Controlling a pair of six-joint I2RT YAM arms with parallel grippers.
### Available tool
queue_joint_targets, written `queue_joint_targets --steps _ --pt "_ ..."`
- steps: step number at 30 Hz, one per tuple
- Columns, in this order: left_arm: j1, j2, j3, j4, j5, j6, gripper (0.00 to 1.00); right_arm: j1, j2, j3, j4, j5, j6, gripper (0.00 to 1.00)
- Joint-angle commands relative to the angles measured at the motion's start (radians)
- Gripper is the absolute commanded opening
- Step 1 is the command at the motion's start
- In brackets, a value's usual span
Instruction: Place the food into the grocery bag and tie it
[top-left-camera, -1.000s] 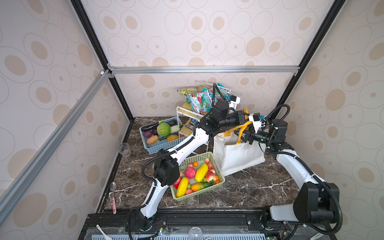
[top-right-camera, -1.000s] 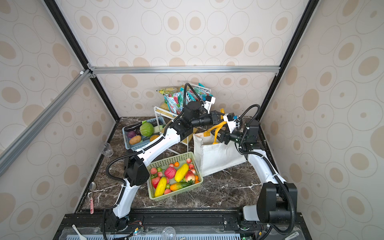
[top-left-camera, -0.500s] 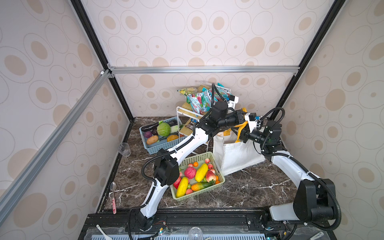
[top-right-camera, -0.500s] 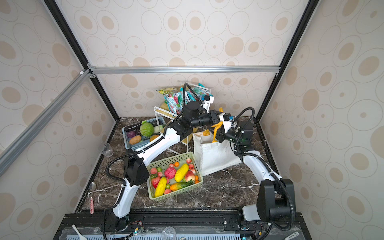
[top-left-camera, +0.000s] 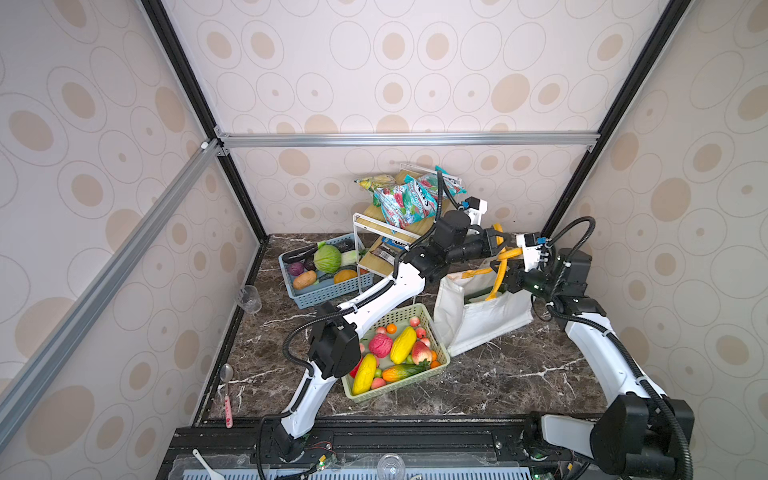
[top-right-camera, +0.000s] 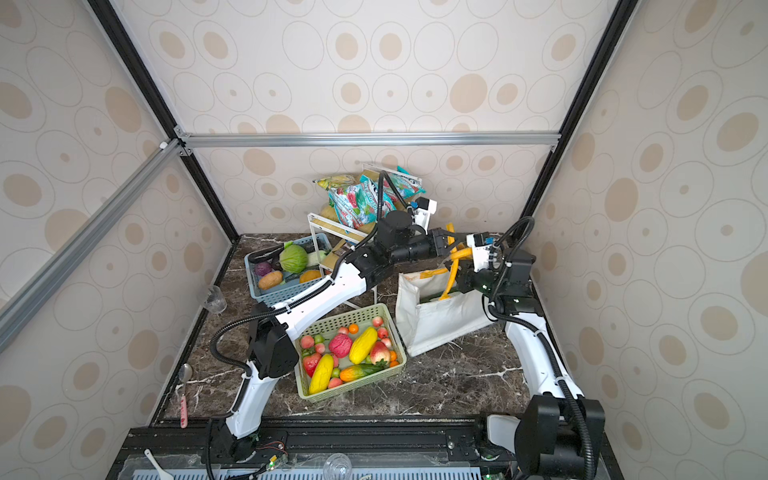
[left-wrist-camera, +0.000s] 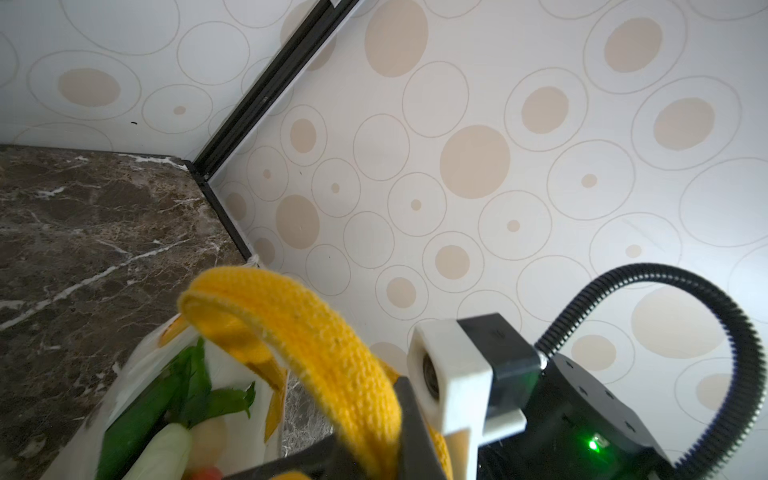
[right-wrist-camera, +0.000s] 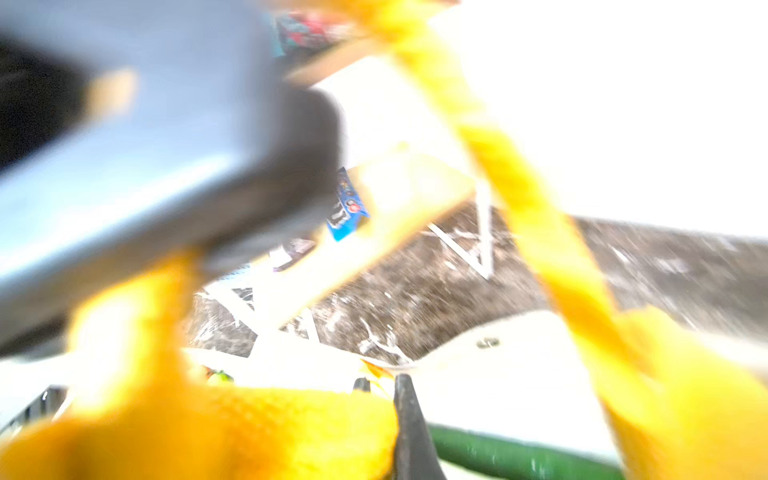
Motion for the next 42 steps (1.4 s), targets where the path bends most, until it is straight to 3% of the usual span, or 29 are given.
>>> queue_joint_targets --steps 1,4,9,12,16,20,23,27,32,37,39,42 --pt "0.015 -0.064 -0.018 -0.019 -0.117 0.046 0.00 -0.068 -0.016 0.020 -0.154 0.091 0.045 0.00" --pt "0.009 -0.081 -0.051 -0.048 -0.194 0.071 0.00 -0.143 -0.014 0.054 -0.207 0.090 0.068 0.00" --pt "0.004 -0.147 -0.151 -0.078 -0.397 0.117 0.00 -0.298 0.015 0.120 -0.251 -0.017 0.130 0.00" --pt "0.001 -0.163 -0.180 -0.107 -0.439 0.105 0.00 -0.345 0.018 0.128 -0.204 0.011 0.198 0.00" --pt "-0.046 -0.183 -0.270 -0.128 -0.472 0.104 0.00 -0.370 0.059 0.136 -0.108 0.119 0.300 0.00" --pt "-0.083 -0.231 -0.412 -0.158 -0.596 0.110 0.00 -0.383 0.143 0.181 -0.069 0.198 0.386 0.00" --pt "-0.067 -0.282 -0.558 -0.094 -0.582 0.097 0.00 -0.401 0.184 0.194 -0.076 0.278 0.418 0.00" --pt "-0.035 -0.306 -0.653 -0.095 -0.605 0.077 0.00 -0.437 0.194 0.192 -0.102 0.442 0.476 0.00" --pt "-0.002 -0.308 -0.711 -0.082 -0.648 0.067 0.00 -0.463 0.165 0.147 -0.103 0.558 0.495 0.00" --pt "-0.020 -0.271 -0.648 -0.126 -0.702 0.070 0.00 -0.470 0.146 0.136 -0.081 0.464 0.478 0.00" --pt "-0.038 -0.263 -0.633 -0.182 -0.803 0.037 0.00 -0.470 0.116 0.134 -0.082 0.497 0.486 0.00" --pt "-0.028 -0.307 -0.717 -0.153 -0.850 -0.021 0.00 -0.485 0.071 0.134 -0.081 0.538 0.504 0.00"
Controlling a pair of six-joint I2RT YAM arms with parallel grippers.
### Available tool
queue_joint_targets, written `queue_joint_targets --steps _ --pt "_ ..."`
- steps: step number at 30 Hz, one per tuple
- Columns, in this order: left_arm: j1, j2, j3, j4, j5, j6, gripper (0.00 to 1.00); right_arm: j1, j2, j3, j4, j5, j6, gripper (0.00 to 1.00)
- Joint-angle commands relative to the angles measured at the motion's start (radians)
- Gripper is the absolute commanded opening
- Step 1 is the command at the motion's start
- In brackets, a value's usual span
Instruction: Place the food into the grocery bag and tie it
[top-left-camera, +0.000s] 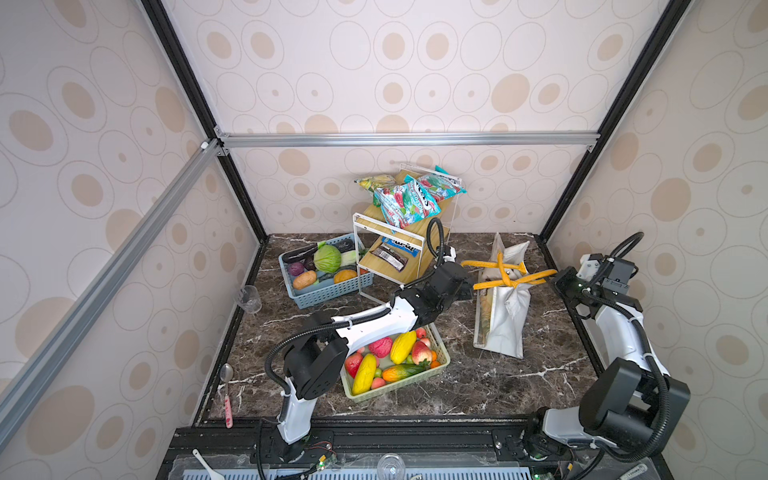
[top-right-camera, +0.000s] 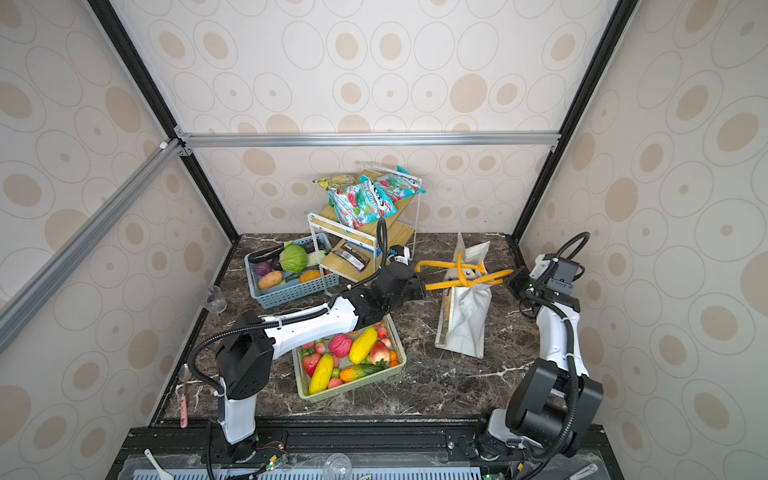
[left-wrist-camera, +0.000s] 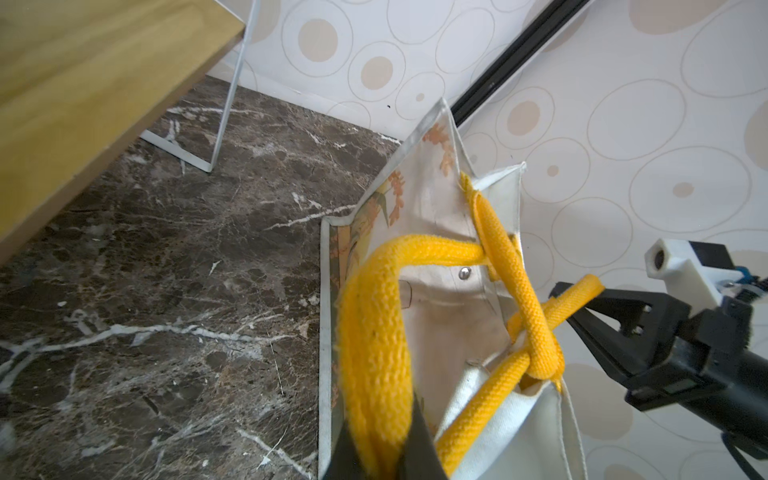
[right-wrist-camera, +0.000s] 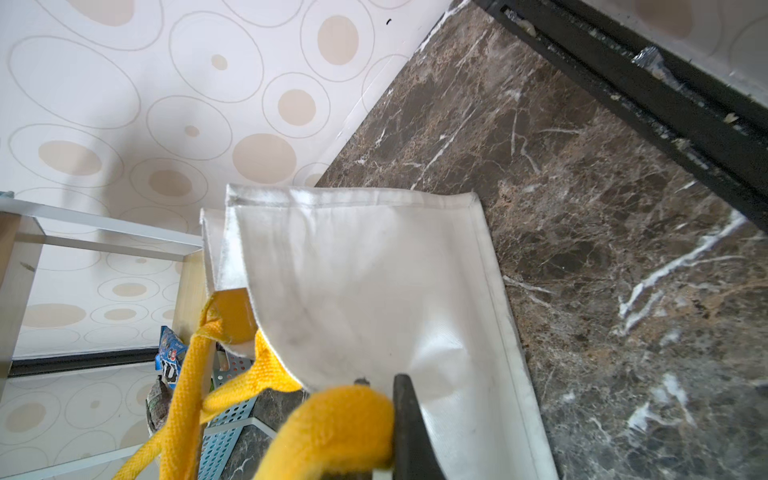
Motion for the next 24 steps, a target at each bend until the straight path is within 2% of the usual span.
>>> queue_joint_targets --steps 1,4,7,11,15,17,19,21,24 --pt "0.064 -0.065 -0.078 -0.221 -0.293 -0.045 0.00 -0.136 -0.057 0.030 0.179 0.335 0.053 0.00" --pt "0.086 -0.074 -0.093 -0.216 -0.270 -0.042 0.00 -0.175 -0.056 0.003 0.202 0.323 0.111 0.00" --pt "0.088 -0.016 -0.068 -0.205 -0.178 -0.037 0.00 -0.178 -0.031 -0.088 0.260 0.324 0.122 0.00" --pt "0.053 0.069 -0.030 -0.195 -0.095 -0.033 0.00 -0.181 -0.027 -0.220 0.356 0.292 0.134 0.00" --pt "0.024 0.110 0.019 -0.215 -0.076 -0.016 0.00 -0.183 -0.018 -0.285 0.418 0.275 0.165 0.02" --pt "0.024 0.121 0.028 -0.214 -0.061 -0.022 0.14 -0.183 0.004 -0.289 0.425 0.227 0.165 0.08" --pt "0.024 0.123 0.036 -0.212 -0.042 -0.017 0.22 -0.183 0.020 -0.296 0.457 0.169 0.176 0.14" --pt "0.022 0.109 0.039 -0.199 -0.018 0.002 0.36 -0.182 0.018 -0.287 0.469 0.116 0.170 0.24" --pt "0.023 0.068 0.035 -0.170 0.023 0.044 0.54 -0.181 -0.025 -0.259 0.406 0.117 0.154 0.36"
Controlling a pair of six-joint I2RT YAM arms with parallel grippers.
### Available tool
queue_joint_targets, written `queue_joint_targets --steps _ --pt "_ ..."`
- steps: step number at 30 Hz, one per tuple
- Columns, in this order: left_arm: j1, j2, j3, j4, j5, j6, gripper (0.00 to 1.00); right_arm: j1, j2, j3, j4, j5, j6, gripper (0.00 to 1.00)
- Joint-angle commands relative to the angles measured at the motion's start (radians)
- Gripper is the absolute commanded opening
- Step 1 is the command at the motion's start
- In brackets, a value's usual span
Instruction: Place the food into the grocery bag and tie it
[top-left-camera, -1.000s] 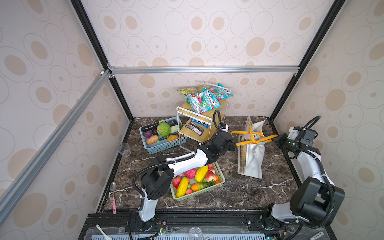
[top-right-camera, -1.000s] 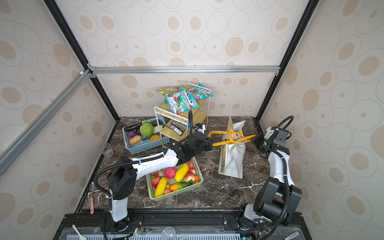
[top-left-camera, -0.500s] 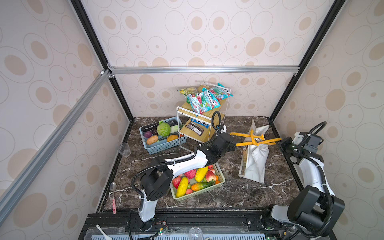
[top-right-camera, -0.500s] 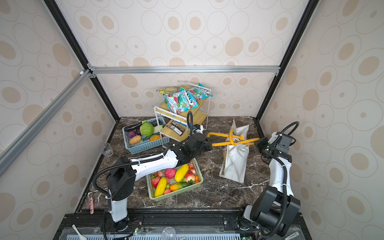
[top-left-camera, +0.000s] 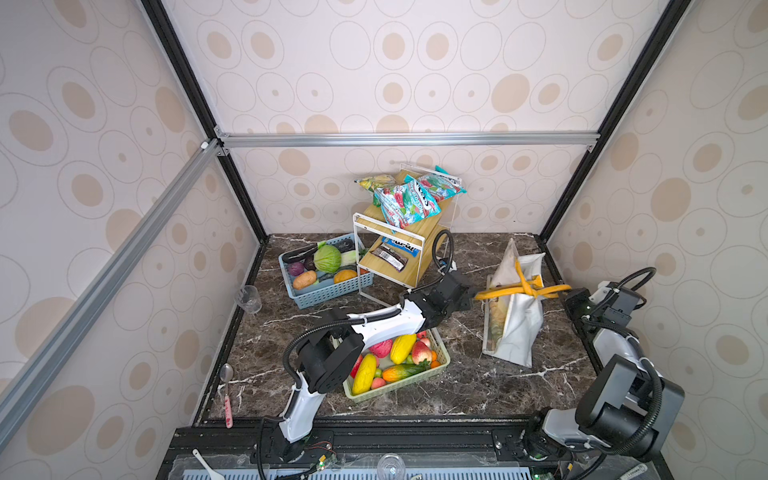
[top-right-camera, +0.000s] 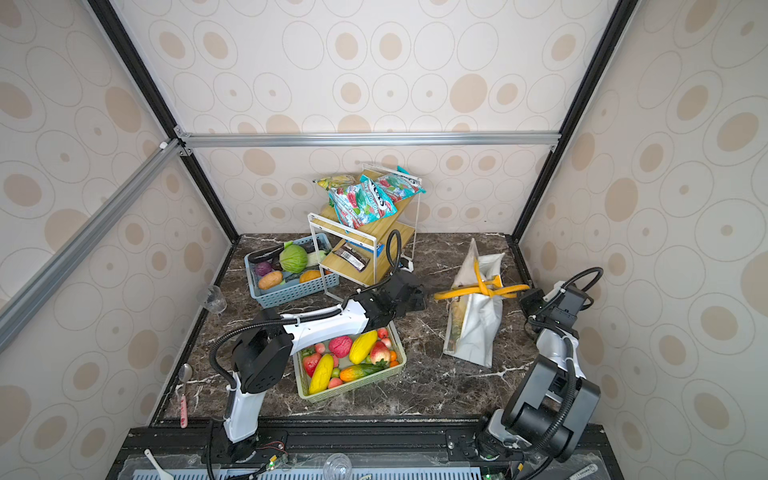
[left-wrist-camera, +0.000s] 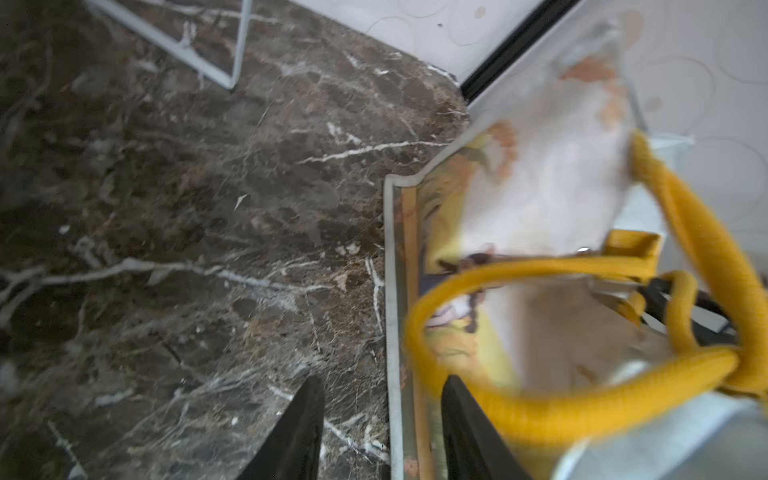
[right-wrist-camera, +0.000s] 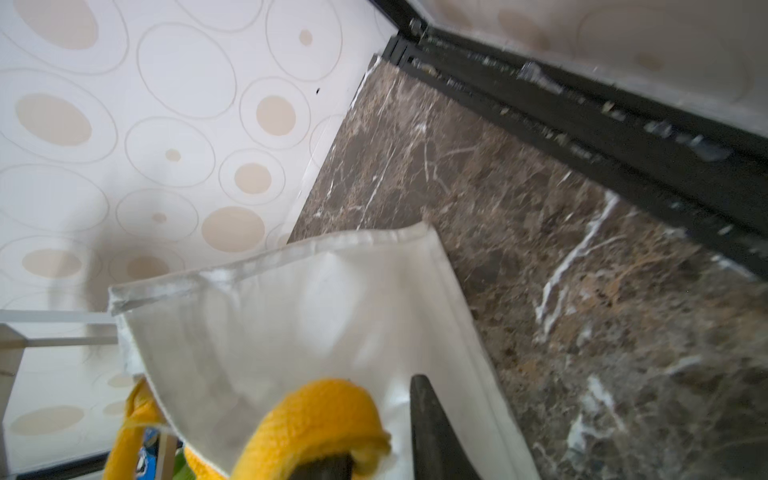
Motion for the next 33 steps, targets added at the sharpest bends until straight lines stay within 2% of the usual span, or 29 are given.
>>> queue_joint_targets --steps 1,4,8,10,15,16,17,18,22,23,24,28,32,33 --pt "0.025 -0.055 0.005 -0.077 -0.016 0.065 0.57 -0.029 -0.042 0.034 0.013 0.095 -0.001 0.39" --pt "0.025 -0.108 0.001 -0.066 0.034 0.095 0.66 -0.030 -0.076 0.073 -0.068 0.097 -0.024 0.47" --pt "0.025 -0.167 0.005 -0.057 0.078 0.107 0.66 -0.030 -0.127 0.114 -0.125 0.028 -0.047 0.52" --pt "0.024 -0.182 0.023 -0.067 0.087 0.122 0.66 -0.030 -0.162 0.124 -0.147 0.006 -0.051 0.72" --pt "0.026 -0.199 0.086 -0.145 0.053 0.178 0.66 -0.031 -0.267 0.147 -0.264 0.066 -0.105 0.79" --pt "0.025 -0.206 0.091 -0.154 0.045 0.189 0.66 -0.030 -0.284 0.150 -0.283 0.080 -0.116 0.85" --pt "0.027 -0.215 0.095 -0.160 0.038 0.201 0.66 -0.031 -0.305 0.152 -0.300 0.096 -0.126 0.97" --pt "0.030 -0.223 0.098 -0.164 0.037 0.210 0.67 -0.031 -0.321 0.155 -0.317 0.114 -0.138 1.00" --pt "0.044 -0.246 0.135 -0.230 0.016 0.256 0.81 -0.030 -0.371 0.166 -0.378 0.199 -0.177 1.00" --pt "0.048 -0.261 0.131 -0.245 -0.006 0.268 0.95 -0.029 -0.383 0.170 -0.393 0.212 -0.192 1.00" --pt "0.051 -0.281 0.117 -0.251 -0.028 0.281 0.99 -0.026 -0.395 0.173 -0.411 0.229 -0.206 1.00" --pt "0.072 -0.357 0.052 -0.310 -0.158 0.324 0.99 0.038 -0.463 0.134 -0.466 0.336 -0.268 1.00" --pt "0.151 -0.481 -0.120 -0.313 -0.218 0.315 0.99 0.223 -0.570 0.026 -0.485 0.543 -0.335 1.00" --pt "0.174 -0.515 -0.172 -0.318 -0.250 0.307 0.99 0.260 -0.589 -0.005 -0.476 0.559 -0.336 1.00"
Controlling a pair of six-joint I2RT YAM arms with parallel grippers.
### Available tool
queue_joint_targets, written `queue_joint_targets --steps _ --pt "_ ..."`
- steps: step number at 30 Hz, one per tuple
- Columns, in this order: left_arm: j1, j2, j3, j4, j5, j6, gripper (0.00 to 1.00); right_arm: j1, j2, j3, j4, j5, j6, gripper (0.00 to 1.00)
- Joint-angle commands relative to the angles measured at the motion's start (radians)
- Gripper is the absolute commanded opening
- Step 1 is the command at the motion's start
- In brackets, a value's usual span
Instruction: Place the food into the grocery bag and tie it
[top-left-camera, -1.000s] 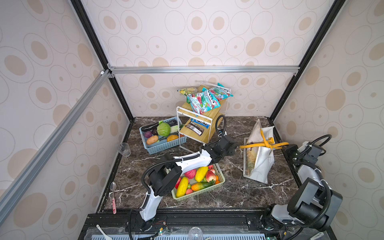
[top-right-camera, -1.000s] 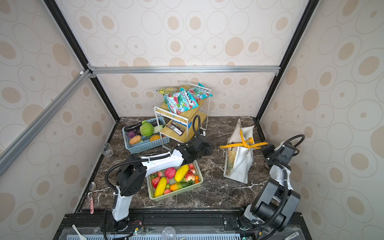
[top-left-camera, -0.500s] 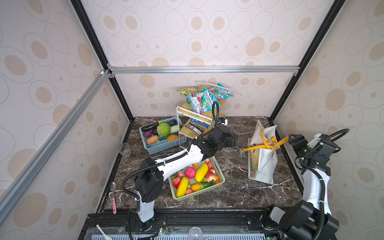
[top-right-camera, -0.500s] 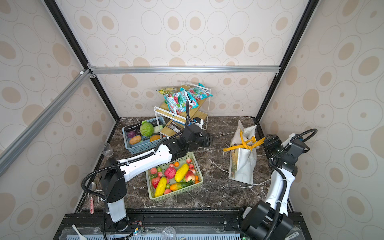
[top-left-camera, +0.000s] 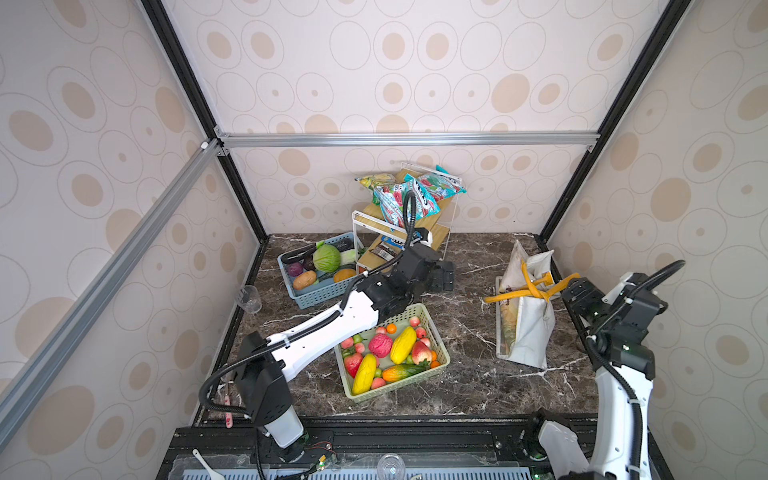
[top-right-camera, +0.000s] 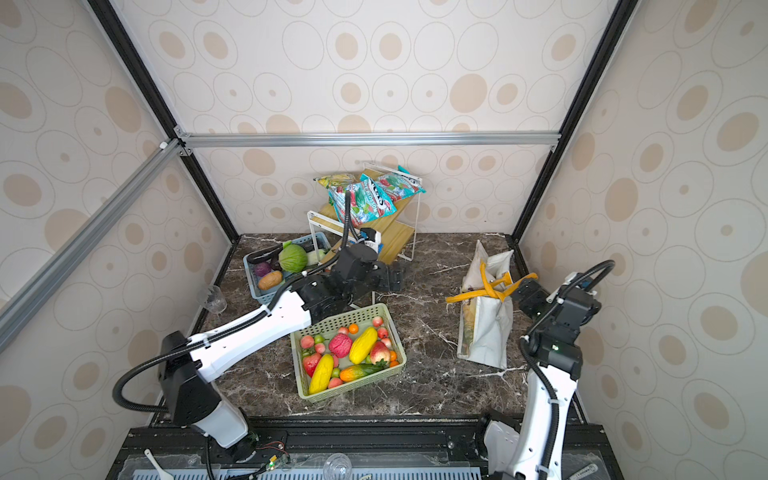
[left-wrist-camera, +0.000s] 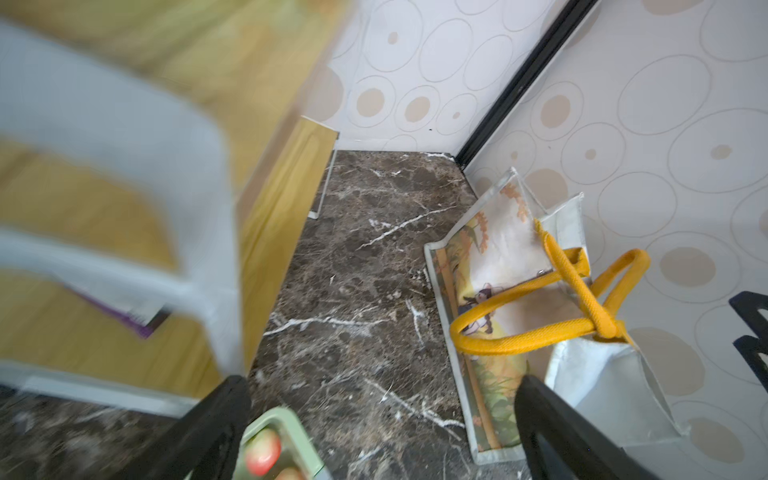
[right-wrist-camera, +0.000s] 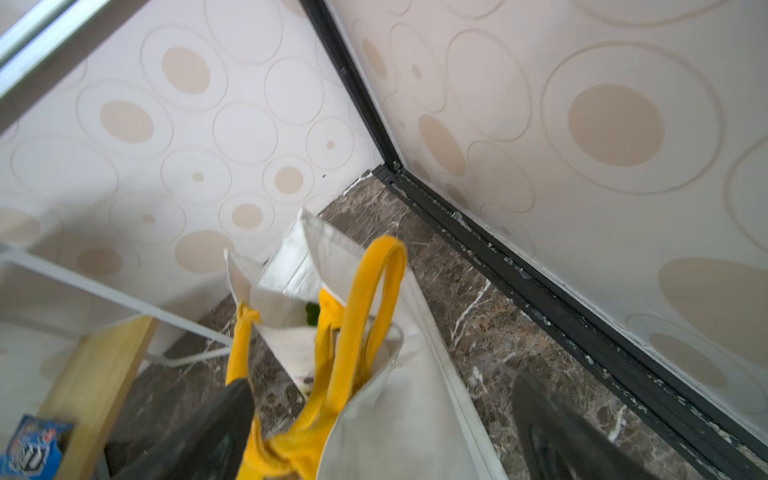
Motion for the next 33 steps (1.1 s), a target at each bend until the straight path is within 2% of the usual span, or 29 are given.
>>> queue_joint_targets --steps 1,3,6,11,14,15,17,20,23,26,29,31,33 --pt "0.110 -0.105 -0.129 -0.062 -0.185 0.016 0.99 0.116 -0.056 -0.094 -0.038 0.168 -0.059 1.00" --pt "0.146 -0.176 -0.234 -0.050 -0.273 0.016 0.99 0.232 -0.060 -0.161 0.015 0.255 -0.077 1.00" --pt "0.239 -0.260 -0.398 0.020 -0.304 0.032 0.99 0.388 -0.016 -0.250 0.161 0.406 -0.136 1.00" --pt "0.387 -0.355 -0.646 0.156 -0.402 0.113 0.99 0.482 0.179 -0.386 0.525 0.473 -0.188 1.00" --pt "0.418 -0.474 -0.894 0.487 -0.482 0.325 0.98 0.504 0.325 -0.423 0.723 0.488 -0.244 1.00" --pt "0.438 -0.517 -0.989 0.639 -0.478 0.417 0.98 0.506 0.373 -0.433 0.789 0.488 -0.254 1.00" --pt "0.502 -0.566 -1.141 0.901 -0.423 0.525 0.98 0.506 0.450 -0.456 0.922 0.475 -0.275 1.00" --pt "0.584 -0.537 -1.246 1.055 -0.359 0.584 0.99 0.508 0.553 -0.473 1.094 0.444 -0.329 1.00" --pt "0.621 -0.489 -1.348 1.259 -0.298 0.636 0.99 0.510 0.624 -0.453 1.130 0.382 -0.359 1.00" --pt "0.668 -0.386 -1.405 1.463 -0.223 0.654 0.99 0.517 0.752 -0.497 1.360 0.323 -0.404 1.00" --pt "0.706 -0.275 -1.377 1.580 -0.170 0.664 0.99 0.524 0.715 -0.431 1.157 0.348 -0.384 1.00" --pt "0.719 -0.204 -1.345 1.629 -0.149 0.670 0.99 0.525 0.746 -0.451 1.254 0.365 -0.395 1.00" --pt "0.740 -0.128 -1.326 1.668 -0.100 0.650 0.99 0.525 0.726 -0.435 1.185 0.369 -0.384 1.00"
